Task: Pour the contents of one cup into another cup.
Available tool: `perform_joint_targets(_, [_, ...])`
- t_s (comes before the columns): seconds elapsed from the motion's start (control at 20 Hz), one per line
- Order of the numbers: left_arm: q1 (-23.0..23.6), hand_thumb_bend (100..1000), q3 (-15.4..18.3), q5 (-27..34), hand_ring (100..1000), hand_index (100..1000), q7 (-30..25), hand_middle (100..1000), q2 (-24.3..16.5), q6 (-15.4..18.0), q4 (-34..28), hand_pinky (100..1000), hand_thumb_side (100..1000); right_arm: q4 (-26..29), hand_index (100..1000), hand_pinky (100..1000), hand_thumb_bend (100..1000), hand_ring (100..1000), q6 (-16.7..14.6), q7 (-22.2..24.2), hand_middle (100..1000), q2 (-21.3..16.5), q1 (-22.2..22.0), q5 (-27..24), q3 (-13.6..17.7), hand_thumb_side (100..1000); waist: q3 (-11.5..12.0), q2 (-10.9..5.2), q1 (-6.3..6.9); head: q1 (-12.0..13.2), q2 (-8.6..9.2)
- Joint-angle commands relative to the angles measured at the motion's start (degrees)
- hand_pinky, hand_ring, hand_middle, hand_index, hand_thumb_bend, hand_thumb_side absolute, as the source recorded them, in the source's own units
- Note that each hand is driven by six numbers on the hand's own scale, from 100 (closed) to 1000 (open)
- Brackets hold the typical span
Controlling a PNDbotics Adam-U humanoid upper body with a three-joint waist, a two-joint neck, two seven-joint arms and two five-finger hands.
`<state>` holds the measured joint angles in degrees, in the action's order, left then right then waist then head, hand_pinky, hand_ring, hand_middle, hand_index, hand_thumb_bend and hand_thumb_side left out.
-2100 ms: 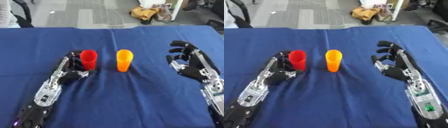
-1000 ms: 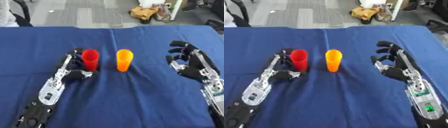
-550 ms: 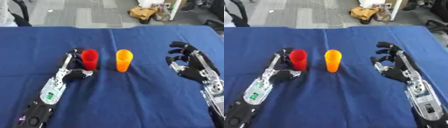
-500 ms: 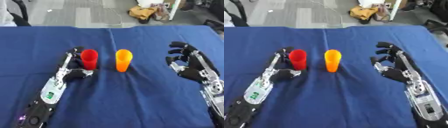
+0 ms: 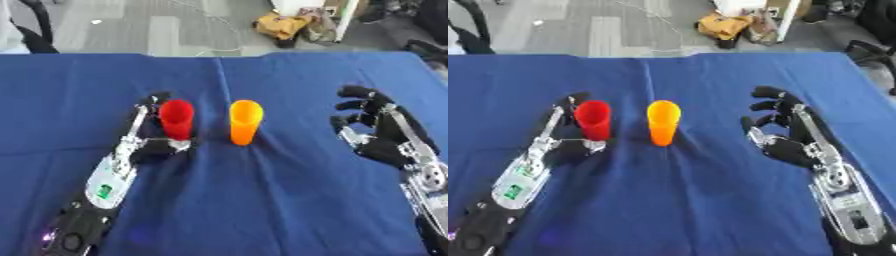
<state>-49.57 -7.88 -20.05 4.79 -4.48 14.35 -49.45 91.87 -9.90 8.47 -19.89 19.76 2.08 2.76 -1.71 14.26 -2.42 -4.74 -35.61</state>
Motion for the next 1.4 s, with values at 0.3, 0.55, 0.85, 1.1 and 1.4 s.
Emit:
perform_joint_targets(0.3, [-1.23,700,-0.16,-1.21,472,803,-1.64,525,0.48,-0.29,0.70,444,100,0.36,863,583,278,758,-0.10,0.24,792,-0.67,0.90,-0.44,0.24,231,-0.28,-0.78,-0.04,0.09,0.60])
perform_joint_targets(0.55, [-1.04,634,0.07,-0.75,412,777,-1.60,466,0.85,-0.57,1.61,395,100,0.33,863,583,276,758,-0.11,0.27,792,-0.62,0.88,-0.47,0.26,230,-0.36,-0.80,-0.05,0.09,0.60])
perform_joint_targets(0.85, [-0.55,354,0.29,0.77,276,711,-0.22,332,1.08,-0.24,0.47,307,100,0.15,862,582,272,757,-0.06,0.08,791,-0.59,0.79,-0.58,0.38,225,-0.39,-0.87,-0.13,0.12,0.56])
perform_joint_targets(1.1, [0.58,261,-0.11,2.59,247,689,2.16,300,-0.51,-0.47,-5.95,282,100,-0.67,860,582,235,756,0.03,0.03,791,-0.93,0.84,-0.79,0.41,189,0.21,-1.22,0.27,-0.04,0.33])
perform_joint_targets(1.4, [3.29,232,-2.68,5.49,250,678,0.94,298,-4.62,-3.01,-16.19,287,100,-5.16,847,585,203,758,-0.97,-0.13,791,-2.40,3.01,-1.23,-0.67,144,1.84,-1.97,1.09,-1.03,0.22])
